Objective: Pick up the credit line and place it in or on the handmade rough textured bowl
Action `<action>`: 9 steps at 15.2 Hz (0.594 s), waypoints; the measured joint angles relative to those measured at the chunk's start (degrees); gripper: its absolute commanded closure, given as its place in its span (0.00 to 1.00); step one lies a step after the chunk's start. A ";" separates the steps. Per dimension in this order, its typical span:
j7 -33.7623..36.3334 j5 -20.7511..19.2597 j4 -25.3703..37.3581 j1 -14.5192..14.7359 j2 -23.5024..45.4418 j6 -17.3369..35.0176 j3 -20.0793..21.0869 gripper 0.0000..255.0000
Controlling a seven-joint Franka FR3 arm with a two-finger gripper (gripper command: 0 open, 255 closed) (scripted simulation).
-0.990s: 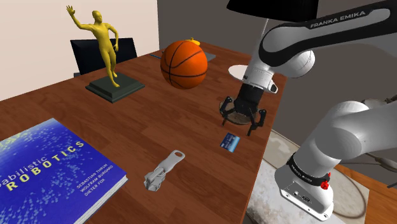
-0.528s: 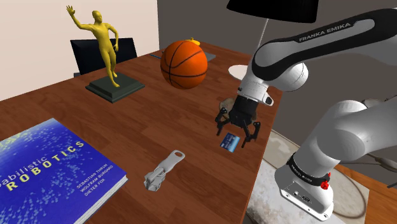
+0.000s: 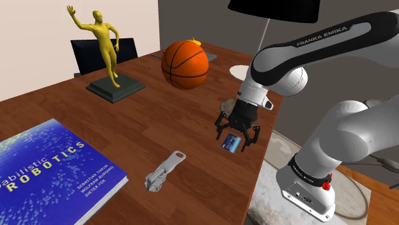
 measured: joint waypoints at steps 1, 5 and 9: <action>0.00 0.00 0.00 0.00 0.00 0.00 0.00 1.00; 0.00 0.00 0.01 0.00 -0.01 0.00 -0.01 1.00; 0.00 0.00 0.02 -0.01 0.00 0.00 -0.01 1.00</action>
